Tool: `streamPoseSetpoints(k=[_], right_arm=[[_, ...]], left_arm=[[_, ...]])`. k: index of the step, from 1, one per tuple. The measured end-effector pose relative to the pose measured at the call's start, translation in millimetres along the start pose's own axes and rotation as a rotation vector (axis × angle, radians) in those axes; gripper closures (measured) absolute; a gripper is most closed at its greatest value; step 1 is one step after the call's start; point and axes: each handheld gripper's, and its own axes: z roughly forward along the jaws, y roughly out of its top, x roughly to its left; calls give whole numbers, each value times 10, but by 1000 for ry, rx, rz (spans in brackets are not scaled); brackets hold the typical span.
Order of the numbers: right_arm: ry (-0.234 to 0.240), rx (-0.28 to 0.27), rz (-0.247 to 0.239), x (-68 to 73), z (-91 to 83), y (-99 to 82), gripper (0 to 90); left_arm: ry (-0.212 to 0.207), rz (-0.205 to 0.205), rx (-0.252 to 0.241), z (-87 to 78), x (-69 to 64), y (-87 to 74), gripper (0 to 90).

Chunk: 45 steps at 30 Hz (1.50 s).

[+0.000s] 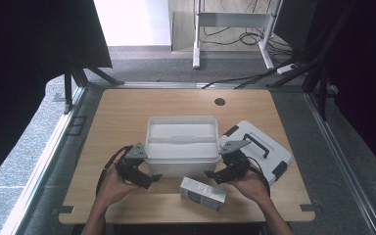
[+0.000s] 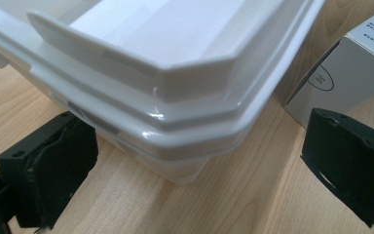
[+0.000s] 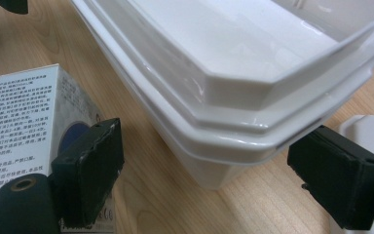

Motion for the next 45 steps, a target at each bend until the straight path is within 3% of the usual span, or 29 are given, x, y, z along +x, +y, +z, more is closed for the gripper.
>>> streamPoseSetpoints(k=[4,8,13,18,23,28,33,35,45], right_arm=[[23,-13,7,-34,-30,-11,137],[-15,12,21,-101,-33,-102,72],[-43,43,65,-203,12,-335,0],[-54,65,73,-242,64,-525,0],[-63,77,69,-249,105,-699,0],[-77,89,55,-233,145,-816,13],[-90,61,37,-209,154,-872,1],[-96,38,34,-200,164,-899,0],[-98,37,36,-198,161,-899,0]], left_arm=[[-8,10,-1,-19,25,-15,7],[-12,5,9,-60,80,-77,5],[-24,15,52,-103,151,-173,5],[-34,11,69,-182,261,-238,7],[-36,39,93,-298,371,-236,17],[-36,78,109,-432,467,-155,35],[-42,105,115,-564,559,-33,52],[-43,124,132,-621,602,33,62],[-67,213,185,-751,720,410,142]])
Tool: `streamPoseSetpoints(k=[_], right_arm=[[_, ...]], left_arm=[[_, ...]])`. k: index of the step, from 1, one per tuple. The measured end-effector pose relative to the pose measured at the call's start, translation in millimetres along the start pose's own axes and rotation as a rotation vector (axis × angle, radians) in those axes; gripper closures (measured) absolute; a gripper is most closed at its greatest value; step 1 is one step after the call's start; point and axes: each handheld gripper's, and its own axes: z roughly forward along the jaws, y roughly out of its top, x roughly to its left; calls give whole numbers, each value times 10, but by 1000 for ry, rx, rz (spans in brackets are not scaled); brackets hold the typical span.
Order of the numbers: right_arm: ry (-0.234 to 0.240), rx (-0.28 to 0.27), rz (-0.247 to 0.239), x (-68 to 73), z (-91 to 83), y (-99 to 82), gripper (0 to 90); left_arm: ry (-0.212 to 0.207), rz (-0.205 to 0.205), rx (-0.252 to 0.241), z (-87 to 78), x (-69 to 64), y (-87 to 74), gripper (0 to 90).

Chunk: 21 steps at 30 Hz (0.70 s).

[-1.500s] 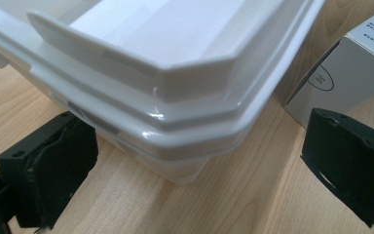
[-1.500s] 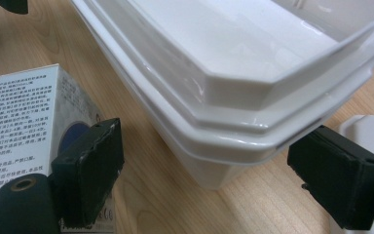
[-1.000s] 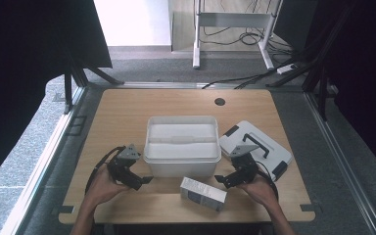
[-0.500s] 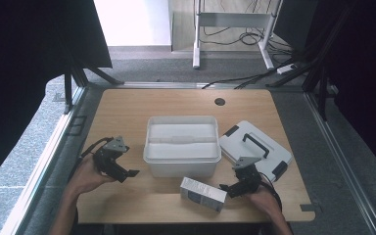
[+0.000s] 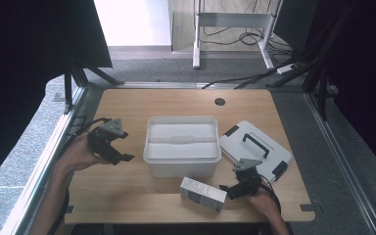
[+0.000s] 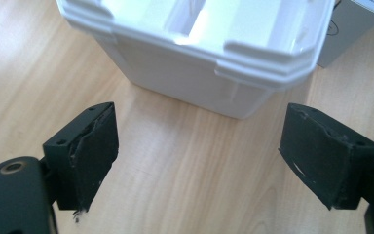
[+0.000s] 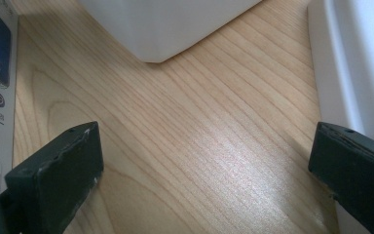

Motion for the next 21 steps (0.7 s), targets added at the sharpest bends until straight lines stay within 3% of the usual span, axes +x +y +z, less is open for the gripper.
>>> streamPoseSetpoints(k=[4,11,15,21], right_arm=[[1,-1,2,0,-1,0,0],[1,-1,2,-1,0,0,0],[1,-1,3,0,0,-1,0],[1,-1,3,-1,0,-1,0]], left_arm=[[4,55,19,-20,41,204,202],[-15,110,43,18,109,570,315],[-17,156,91,128,110,804,341],[-45,195,111,354,84,1118,383]])
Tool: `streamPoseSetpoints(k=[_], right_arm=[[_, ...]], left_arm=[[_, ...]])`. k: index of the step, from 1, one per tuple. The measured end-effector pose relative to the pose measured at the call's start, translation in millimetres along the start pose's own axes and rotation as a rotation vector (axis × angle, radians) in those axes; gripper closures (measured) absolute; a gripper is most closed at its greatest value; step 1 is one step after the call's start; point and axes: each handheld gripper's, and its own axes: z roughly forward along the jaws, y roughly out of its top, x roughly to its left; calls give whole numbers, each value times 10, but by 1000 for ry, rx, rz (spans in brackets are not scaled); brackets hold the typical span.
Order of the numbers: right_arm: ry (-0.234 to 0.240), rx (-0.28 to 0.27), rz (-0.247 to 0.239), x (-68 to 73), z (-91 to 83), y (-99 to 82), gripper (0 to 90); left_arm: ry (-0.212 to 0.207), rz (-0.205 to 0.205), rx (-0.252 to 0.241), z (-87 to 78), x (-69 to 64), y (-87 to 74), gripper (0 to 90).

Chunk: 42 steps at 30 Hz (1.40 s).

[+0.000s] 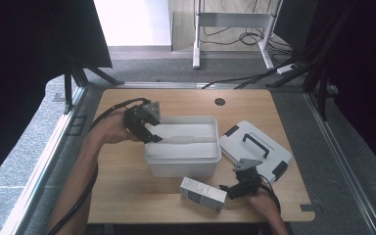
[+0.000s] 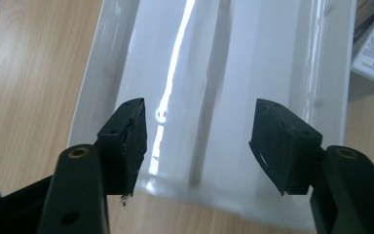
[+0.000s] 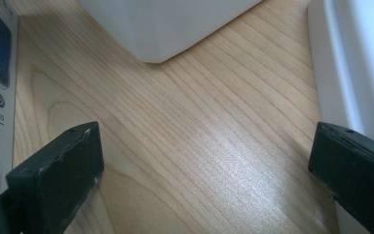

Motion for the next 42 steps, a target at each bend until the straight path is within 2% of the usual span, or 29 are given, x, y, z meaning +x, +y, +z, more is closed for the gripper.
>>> streamPoseSetpoints(k=[5,7,10,18,22,25,29,32,38,42], right_arm=[[-2,1,-1,0,0,0,0],[-1,1,1,1,0,0,0],[-1,2,1,1,0,0,0],[-1,2,0,1,0,0,0],[-1,2,1,1,0,-1,0],[-3,0,-1,0,1,-1,0],[-1,2,0,1,-1,0,0],[-2,1,-1,-1,0,0,0],[-1,2,1,1,0,0,0],[-2,1,-1,0,0,0,0]], left_arm=[[-44,37,14,185,27,237,463],[-52,68,46,265,39,330,507],[-74,91,85,403,39,460,572],[-118,124,176,662,52,622,737],[-138,133,195,737,57,643,827],[-145,138,187,740,62,658,886],[-152,145,193,736,70,666,892],[-150,149,179,716,75,660,893],[-128,151,175,639,61,683,892],[-109,151,164,526,49,724,891]])
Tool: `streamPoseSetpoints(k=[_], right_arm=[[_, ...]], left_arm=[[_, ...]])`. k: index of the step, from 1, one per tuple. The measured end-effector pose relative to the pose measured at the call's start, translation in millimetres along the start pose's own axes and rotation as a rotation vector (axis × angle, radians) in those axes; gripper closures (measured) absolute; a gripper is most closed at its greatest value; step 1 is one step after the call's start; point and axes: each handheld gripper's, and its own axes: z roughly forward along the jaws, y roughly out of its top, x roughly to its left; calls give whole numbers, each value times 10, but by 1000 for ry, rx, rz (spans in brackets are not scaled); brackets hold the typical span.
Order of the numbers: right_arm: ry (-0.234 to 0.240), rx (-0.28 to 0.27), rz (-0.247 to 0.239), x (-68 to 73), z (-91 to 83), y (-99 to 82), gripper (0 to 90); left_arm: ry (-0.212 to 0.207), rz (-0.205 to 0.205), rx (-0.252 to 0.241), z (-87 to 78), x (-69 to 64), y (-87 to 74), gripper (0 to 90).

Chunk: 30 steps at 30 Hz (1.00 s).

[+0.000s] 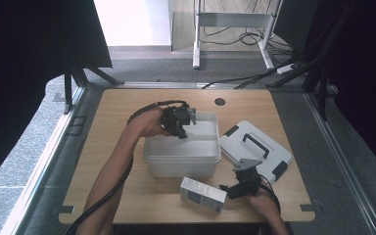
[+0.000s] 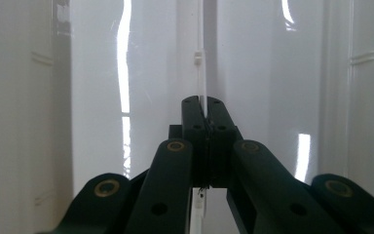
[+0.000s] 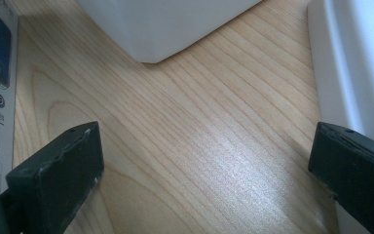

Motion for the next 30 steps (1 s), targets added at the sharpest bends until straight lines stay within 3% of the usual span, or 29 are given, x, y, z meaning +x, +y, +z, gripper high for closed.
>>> streamPoseSetpoints(k=[5,10,16,22,30], right_arm=[[1,-1,0,-1,1,0,0],[-1,-1,-3,-2,1,-1,0],[0,-1,-1,-1,1,0,0],[-1,-1,-2,-1,1,0,0],[-1,-1,-2,-1,1,0,0]], left_arm=[[30,-14,-17,-197,-33,16,891],[52,-80,-28,-308,-25,-69,891],[95,-193,-2,-381,9,-300,890],[115,-298,-15,-455,28,-576,890],[146,-404,-15,-554,24,-952,890]])
